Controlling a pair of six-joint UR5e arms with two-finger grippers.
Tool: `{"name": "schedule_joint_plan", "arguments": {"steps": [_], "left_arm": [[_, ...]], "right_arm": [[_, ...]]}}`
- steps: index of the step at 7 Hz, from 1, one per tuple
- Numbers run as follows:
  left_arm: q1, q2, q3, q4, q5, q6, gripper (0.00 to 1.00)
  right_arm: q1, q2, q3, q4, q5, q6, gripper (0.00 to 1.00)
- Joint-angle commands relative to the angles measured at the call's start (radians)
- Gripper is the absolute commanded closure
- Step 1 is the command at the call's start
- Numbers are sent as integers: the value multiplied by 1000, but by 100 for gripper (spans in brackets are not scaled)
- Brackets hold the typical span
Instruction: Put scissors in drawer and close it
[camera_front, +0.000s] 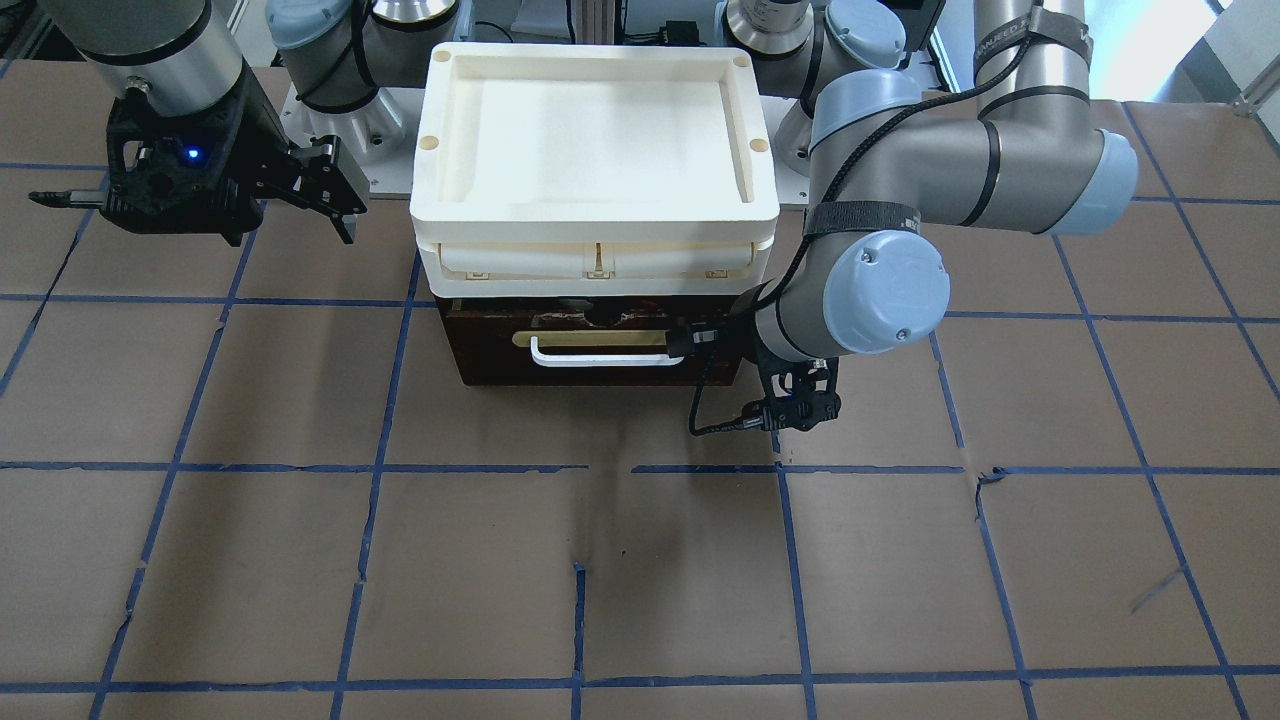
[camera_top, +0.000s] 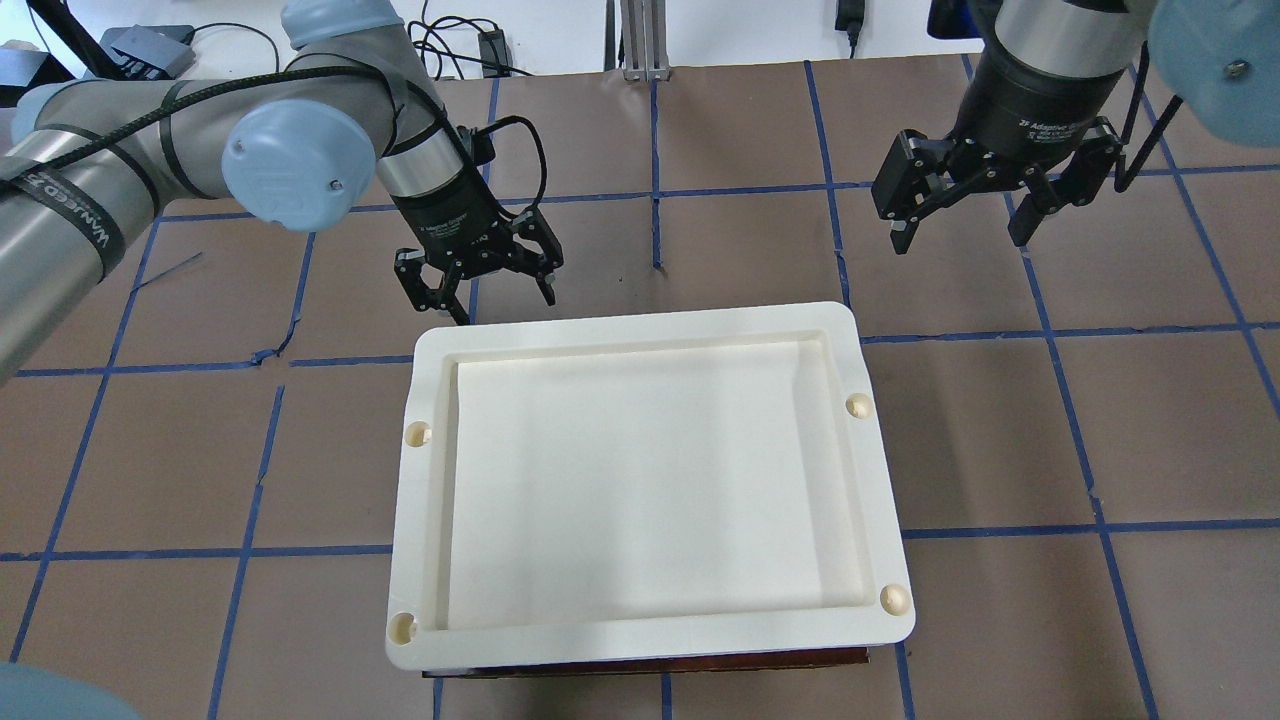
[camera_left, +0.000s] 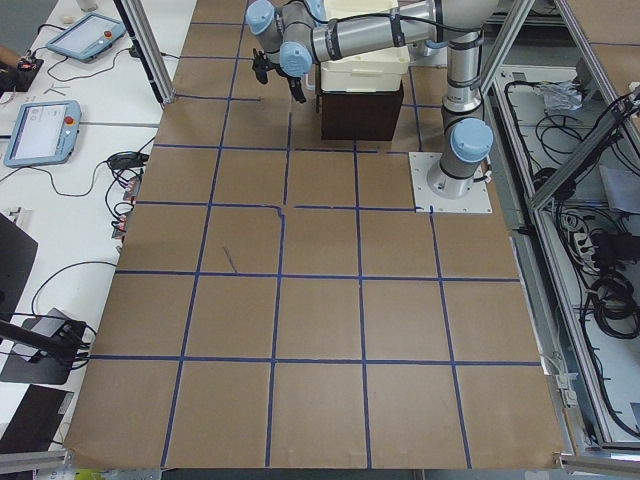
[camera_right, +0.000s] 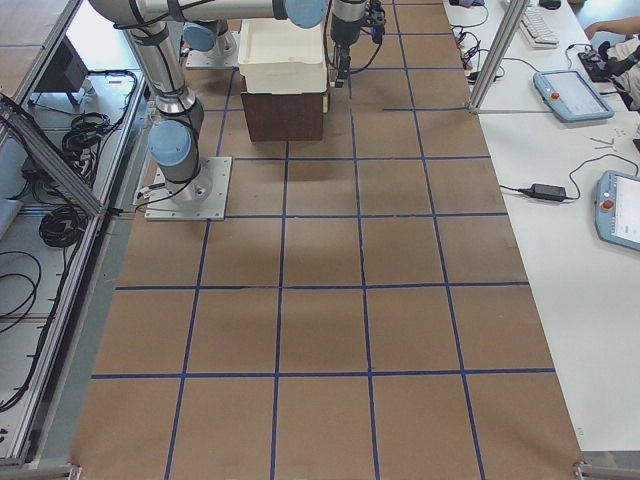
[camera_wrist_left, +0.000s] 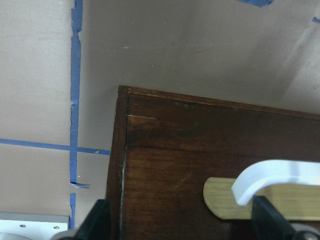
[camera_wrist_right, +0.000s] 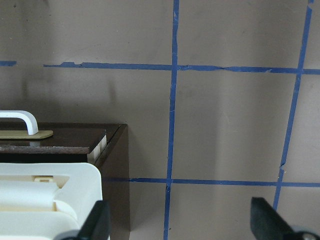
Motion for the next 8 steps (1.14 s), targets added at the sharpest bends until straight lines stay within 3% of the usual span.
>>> {"name": "schedule_joint_plan", "arguments": {"steps": [1,2,5,6,8], "left_arm": [[51,11,18,140,22,48,0],[106,24,48,149,86,214,0],[229,116,64,114,219,420,0],[239,155,68,28,227,419,0],[245,168,56,-19,226,418,0]], "right_arm": [[0,0,1,-1,0,0,0],[0,-1,0,-1,0,1,0],[0,-1,-3,-3,0,3,0],[0,-3,-5,-3,-2,12,0],[2,-3,-11,-3,-5,19,0]]}}
